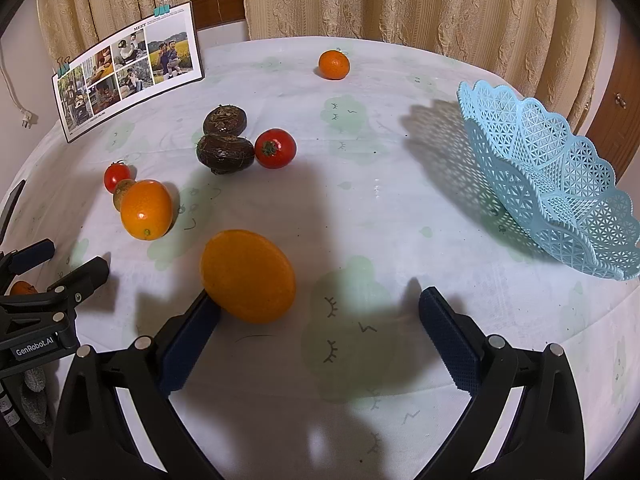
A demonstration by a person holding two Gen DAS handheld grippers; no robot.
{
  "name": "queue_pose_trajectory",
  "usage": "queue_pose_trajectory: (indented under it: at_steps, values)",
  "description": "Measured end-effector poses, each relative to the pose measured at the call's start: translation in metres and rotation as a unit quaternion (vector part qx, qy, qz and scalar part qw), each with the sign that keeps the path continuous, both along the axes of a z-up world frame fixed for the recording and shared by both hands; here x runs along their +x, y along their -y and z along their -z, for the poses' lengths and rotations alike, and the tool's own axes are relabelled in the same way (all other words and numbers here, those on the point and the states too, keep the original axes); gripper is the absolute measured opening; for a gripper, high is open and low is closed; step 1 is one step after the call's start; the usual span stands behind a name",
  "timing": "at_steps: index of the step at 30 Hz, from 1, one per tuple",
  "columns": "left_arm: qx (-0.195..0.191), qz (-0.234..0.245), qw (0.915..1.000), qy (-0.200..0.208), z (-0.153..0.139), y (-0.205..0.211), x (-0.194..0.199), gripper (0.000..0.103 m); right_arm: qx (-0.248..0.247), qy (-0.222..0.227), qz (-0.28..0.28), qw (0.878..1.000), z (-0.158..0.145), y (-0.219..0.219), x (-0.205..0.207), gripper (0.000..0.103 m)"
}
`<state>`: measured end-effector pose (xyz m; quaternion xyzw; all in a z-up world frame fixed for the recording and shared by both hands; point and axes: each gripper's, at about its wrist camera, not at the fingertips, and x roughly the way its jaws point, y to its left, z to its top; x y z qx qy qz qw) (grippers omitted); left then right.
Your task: Organize fruits
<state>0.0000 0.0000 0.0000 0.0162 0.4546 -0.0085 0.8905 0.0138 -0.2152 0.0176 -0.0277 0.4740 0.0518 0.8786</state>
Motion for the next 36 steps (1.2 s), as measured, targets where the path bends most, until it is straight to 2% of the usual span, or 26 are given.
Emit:
queue_pose_trajectory:
  at_steps: [14, 24, 36]
  values:
    - [-0.001, -0.002, 1.0, 0.0, -0.0001, 0.0, -0.0001, 0.098, 0.001, 0.0, -0.002, 1.0, 0.001, -0.0002, 0.0001, 0.101]
    - [0.0, -0.009, 1.0, -0.001, 0.0003, 0.0022, -0.0028, 0.098, 0.001, -0.007, -0.025, 1.0, -0.0014, 0.0037, -0.0017, 0.101]
    - [0.011, 0.015, 0.9998, 0.004, -0.002, 0.0065, -0.0072, 0.098, 0.003, -0.009, -0.028, 1.0, -0.0005, 0.0007, -0.002, 0.101]
